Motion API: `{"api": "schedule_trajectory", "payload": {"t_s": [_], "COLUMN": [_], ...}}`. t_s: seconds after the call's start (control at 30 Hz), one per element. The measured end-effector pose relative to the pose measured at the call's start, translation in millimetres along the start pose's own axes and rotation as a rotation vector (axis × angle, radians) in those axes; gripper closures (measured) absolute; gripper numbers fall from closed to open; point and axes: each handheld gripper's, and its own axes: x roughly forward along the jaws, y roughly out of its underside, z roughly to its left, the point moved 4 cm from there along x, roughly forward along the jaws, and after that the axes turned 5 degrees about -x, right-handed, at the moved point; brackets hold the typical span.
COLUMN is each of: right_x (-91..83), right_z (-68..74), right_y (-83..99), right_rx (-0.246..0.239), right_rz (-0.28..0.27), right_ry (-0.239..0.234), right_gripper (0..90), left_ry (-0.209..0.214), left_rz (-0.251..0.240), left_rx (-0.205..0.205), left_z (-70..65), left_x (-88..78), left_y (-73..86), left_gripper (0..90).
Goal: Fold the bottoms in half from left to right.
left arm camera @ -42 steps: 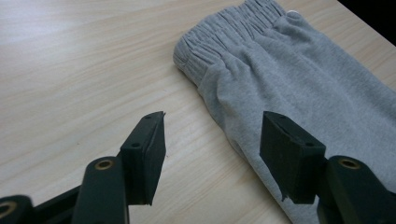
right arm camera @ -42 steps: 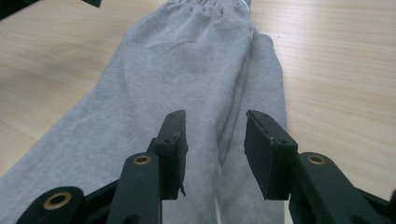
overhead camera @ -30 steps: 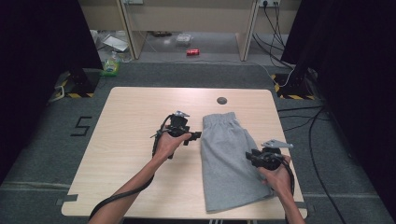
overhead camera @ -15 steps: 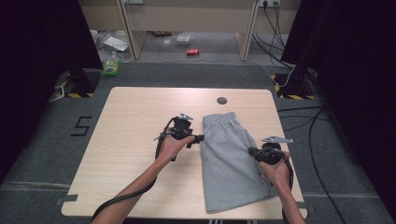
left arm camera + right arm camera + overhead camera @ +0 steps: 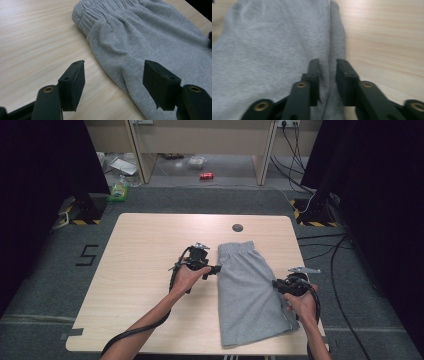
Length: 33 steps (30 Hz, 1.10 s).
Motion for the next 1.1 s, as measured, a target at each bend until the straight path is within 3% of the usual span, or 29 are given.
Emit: {"api": "schedule_trajectory", "payload": {"t_s": [0.2,0.47,0.57,0.63,0.7,0.97,1.1], "right_x": [-30.8,-45.8,-44.5,-42.2,-42.9,-75.1,-61.4], "right_z": [15.6,26.1,28.6,29.8,29.2,26.2,11.6], "right_y": [19.4,53.4,62.3,64.9,63.2,52.2,64.7], "right_rx": [-0.047,-0.053,-0.062,-0.069,-0.089,-0.113,-0.086], "right_rz": [0.000,0.028,0.057,0.061,0.051,-0.027,0.053], "right_ry": [0.001,-0.013,-0.016,-0.041,-0.047,-0.002,0.018], "right_gripper": [63.9,64.8,69.5,80.8,87.2,87.9,87.8], "left_ry": [-0.009,-0.010,-0.008,-0.006,-0.006,-0.013,-0.012], "left_rz": [-0.012,-0.012,-0.012,-0.012,-0.012,-0.016,-0.018], "left_rx": [0.008,0.009,0.009,0.009,0.009,0.004,0.006], "left_z": [1.1,1.5,0.5,-0.2,-0.3,2.4,2.8], "left_x": [-6.2,-8.7,-8.2,-7.7,-7.7,-10.8,-12.2], "left_y": [-0.7,-1.2,-1.2,-1.1,-1.2,-2.5,-3.0], "left_gripper": [33.7,33.0,32.9,32.9,32.9,32.9,32.8]}}
